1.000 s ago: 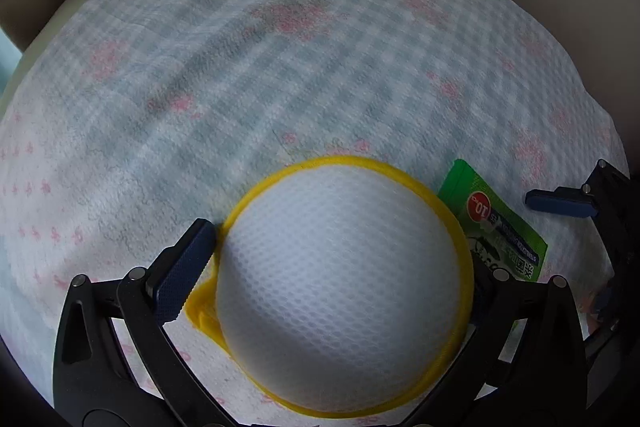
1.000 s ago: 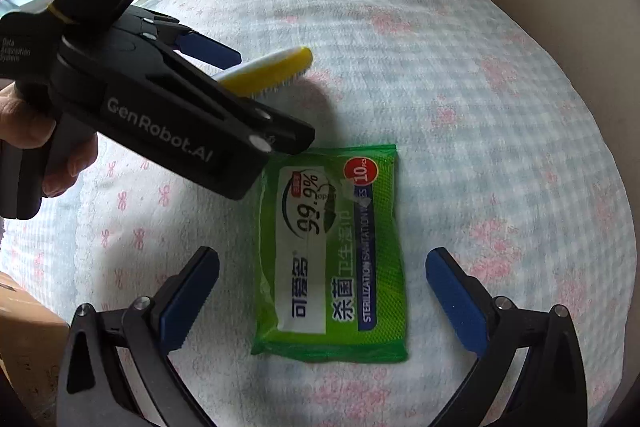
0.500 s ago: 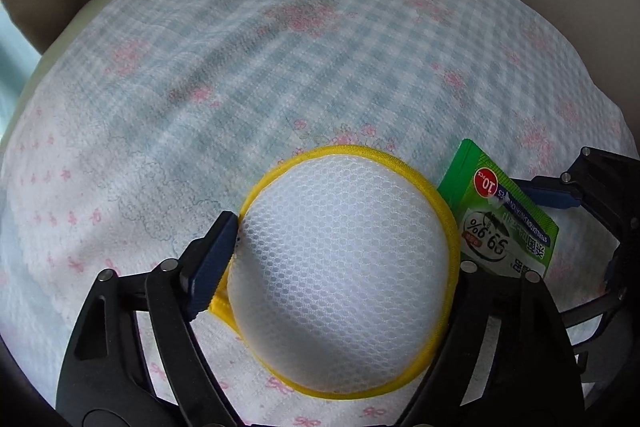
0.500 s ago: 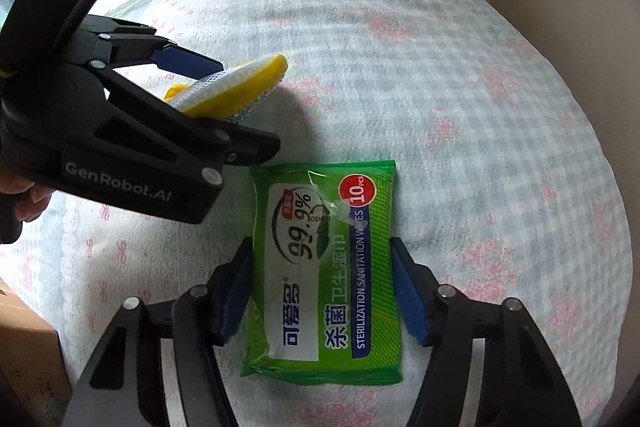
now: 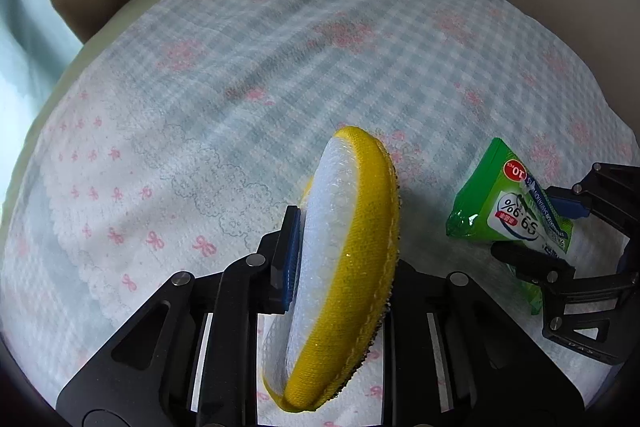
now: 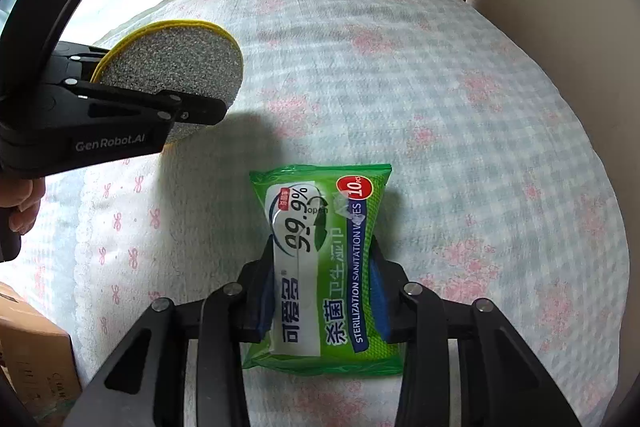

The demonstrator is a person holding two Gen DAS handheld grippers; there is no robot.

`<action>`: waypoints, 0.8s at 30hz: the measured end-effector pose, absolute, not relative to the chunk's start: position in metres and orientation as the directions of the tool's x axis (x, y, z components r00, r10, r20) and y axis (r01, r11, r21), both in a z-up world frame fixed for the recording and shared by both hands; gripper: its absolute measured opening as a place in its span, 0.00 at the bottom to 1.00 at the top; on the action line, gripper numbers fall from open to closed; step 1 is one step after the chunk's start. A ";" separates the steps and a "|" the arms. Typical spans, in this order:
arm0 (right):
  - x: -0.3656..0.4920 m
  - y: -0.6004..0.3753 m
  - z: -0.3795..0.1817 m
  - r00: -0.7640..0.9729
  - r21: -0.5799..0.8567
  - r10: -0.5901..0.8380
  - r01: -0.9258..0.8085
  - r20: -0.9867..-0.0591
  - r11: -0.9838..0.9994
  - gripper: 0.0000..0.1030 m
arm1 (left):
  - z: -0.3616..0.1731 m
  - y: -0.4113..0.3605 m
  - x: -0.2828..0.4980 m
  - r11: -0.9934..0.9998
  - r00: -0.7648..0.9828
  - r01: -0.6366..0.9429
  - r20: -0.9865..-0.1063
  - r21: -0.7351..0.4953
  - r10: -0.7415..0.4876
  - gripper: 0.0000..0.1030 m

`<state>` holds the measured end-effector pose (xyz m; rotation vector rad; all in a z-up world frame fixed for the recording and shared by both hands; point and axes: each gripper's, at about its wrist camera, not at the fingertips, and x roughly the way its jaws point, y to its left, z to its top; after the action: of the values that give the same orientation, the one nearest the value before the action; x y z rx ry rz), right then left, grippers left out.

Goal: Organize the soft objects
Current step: 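Carry the sponge and green packet over the box with both tools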

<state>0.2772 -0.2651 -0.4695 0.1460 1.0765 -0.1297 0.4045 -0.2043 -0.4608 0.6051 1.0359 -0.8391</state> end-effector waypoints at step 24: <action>0.195 -0.236 -0.228 0.676 0.056 0.034 0.011 -0.736 0.998 0.34 | -0.208 -0.078 0.270 0.817 0.526 0.577 -0.774 0.021 -0.351 0.17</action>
<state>0.1946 -0.2364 -0.2282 0.0573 0.8282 0.0127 0.2697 -0.0775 -0.2084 0.2913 0.8507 -0.5639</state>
